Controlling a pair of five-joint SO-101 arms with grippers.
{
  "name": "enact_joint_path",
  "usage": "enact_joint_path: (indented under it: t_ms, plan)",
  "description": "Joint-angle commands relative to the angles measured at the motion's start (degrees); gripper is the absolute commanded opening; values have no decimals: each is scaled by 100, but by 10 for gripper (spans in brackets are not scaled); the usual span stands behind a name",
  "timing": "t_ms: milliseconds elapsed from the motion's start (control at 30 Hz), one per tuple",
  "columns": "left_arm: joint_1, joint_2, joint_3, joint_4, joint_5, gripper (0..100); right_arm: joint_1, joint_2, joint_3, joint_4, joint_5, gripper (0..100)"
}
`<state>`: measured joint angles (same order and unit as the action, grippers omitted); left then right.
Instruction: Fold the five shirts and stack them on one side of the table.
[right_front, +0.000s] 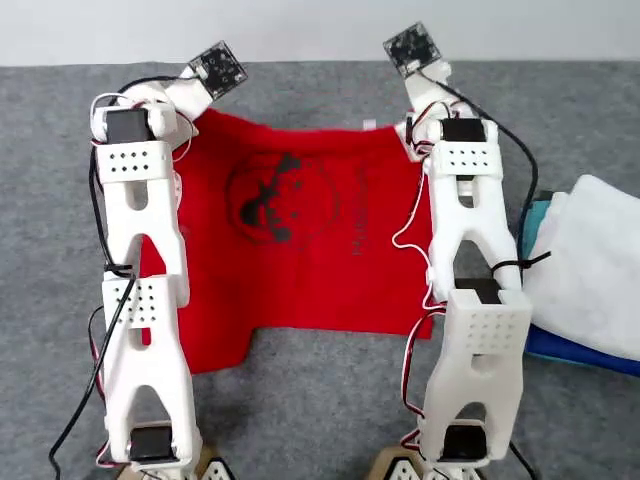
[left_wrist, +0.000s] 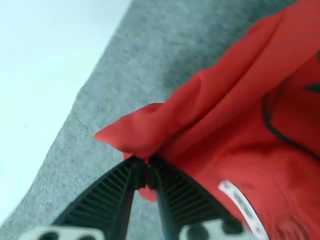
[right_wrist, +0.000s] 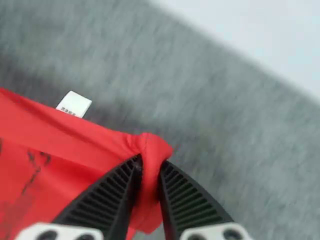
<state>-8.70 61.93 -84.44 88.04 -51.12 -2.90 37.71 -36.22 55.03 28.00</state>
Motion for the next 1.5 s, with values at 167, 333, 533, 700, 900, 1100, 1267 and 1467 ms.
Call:
enact_joint_path:
  t_ms: [167, 333, 533, 700, 900, 1100, 1267, 1467]
  plan:
    - [-255, -97, -418, 1266, -624, 5, 66, -1103, -185, 1789, 53, 8]
    - [-501, -105, -347, 1266, -835, 5, 48, -1420, -176, 2853, 114, 8]
    - [-809, -519, 734, 1275, -1389, 5, 31, -1569, -176, 3934, 237, 8]
    - [-791, -1556, 2897, 1266, -1873, 5, -40, -1508, -141, 4400, 237, 8]
    - [-738, -2576, 4708, 1178, -2259, 5, -277, -1297, -141, 4699, 211, 8]
    - [-738, -2611, 4796, 536, -1855, 6, -549, -1253, -141, 4655, 211, 8]
    - [-668, -2593, 4804, -299, -967, 83, -637, -1209, -167, 4646, 202, 8]
    - [-352, -2593, 4804, -985, 747, 203, -637, -1209, -167, 4611, 0, 8]
